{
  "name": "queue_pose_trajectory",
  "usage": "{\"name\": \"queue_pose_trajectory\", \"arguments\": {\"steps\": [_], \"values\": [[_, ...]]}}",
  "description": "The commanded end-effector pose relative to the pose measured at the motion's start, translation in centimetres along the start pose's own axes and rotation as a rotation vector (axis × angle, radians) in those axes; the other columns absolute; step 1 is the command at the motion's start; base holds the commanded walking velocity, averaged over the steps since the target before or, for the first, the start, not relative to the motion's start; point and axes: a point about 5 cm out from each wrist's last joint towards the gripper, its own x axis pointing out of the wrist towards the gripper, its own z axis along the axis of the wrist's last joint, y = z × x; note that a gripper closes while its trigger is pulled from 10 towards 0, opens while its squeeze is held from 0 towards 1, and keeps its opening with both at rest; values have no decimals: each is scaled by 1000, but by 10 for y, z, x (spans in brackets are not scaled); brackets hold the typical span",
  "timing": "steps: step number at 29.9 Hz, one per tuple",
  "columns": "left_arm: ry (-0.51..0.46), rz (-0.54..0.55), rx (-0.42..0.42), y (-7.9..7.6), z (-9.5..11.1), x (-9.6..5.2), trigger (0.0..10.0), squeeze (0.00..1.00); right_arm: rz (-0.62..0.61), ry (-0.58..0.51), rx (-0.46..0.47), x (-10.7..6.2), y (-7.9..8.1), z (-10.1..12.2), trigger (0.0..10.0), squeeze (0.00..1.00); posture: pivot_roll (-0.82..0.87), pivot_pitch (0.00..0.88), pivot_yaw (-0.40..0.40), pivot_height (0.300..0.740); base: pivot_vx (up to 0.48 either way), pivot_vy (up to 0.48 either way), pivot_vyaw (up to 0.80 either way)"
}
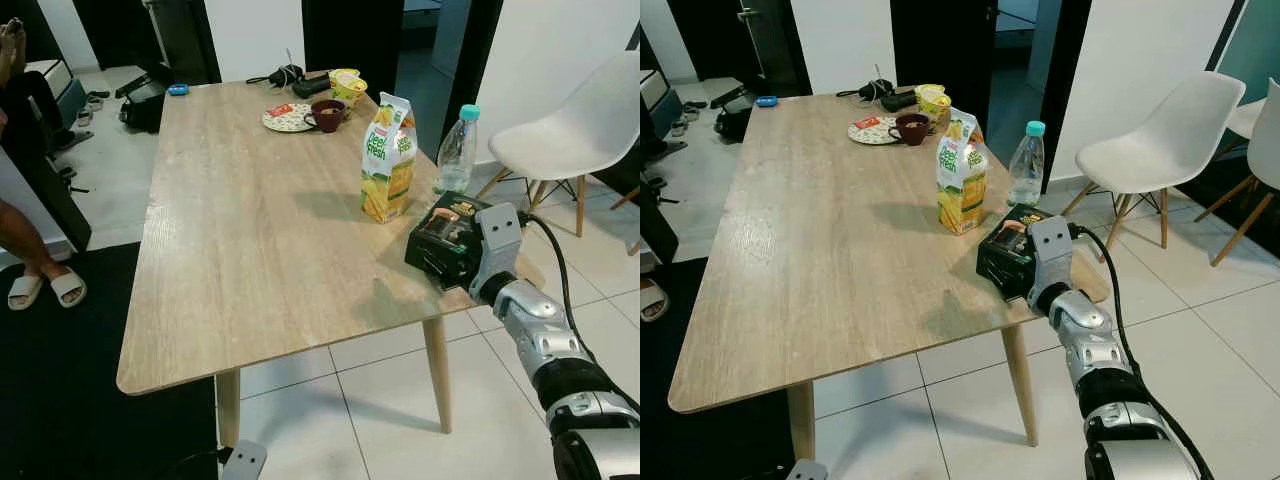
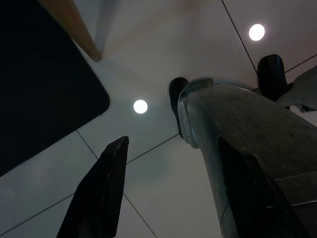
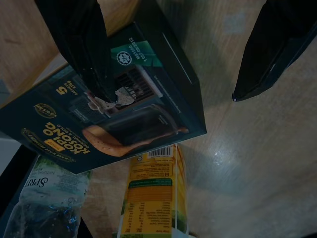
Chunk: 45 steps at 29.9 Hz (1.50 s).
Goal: Restocking fridge
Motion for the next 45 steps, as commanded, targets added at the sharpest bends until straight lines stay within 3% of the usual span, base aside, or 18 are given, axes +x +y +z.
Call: {"name": "queue_pose_trajectory", "arguments": {"steps": [1,2,10,13,19,25,35,41,43,45], "values": [[23,5,3,2,-7,-1,10000,0,17,40,-19,-1,2,-7,10000,0,43,0,-20,740,0,0,0],[25,5,4,1,-7,-1,10000,0,72,116,-92,-4,8,-20,10000,0,41,0,-19,740,0,0,0],[27,6,8,1,-8,-1,10000,0,240,153,-108,-7,30,-35,10000,0,40,0,-17,740,0,0,0],[29,6,5,1,-9,-1,10000,0,377,118,-75,-9,45,-36,10000,0,40,0,-18,740,0,0,0],[31,7,5,1,-10,-2,10000,0,484,65,-27,-11,56,-31,10000,0,38,0,-16,740,0,0,0],[34,9,9,2,-10,-2,10000,0,610,-41,90,-13,69,-16,10000,0,38,0,-16,740,0,0,0],[35,10,4,1,-11,-2,10000,0,622,-58,106,-15,66,-13,10000,0,38,0,-21,740,0,0,0],[35,10,6,1,-11,-2,10000,0,640,-6,84,-23,57,-21,10000,0,41,0,-21,740,0,0,0],[36,9,13,1,-11,-2,10000,0,616,83,38,-34,38,-30,10000,0,45,0,-24,740,0,0,0],[36,9,13,1,-11,-2,10000,0,616,83,38,-34,38,-30,10000,0,45,0,-24,740,0,0,0]]}}
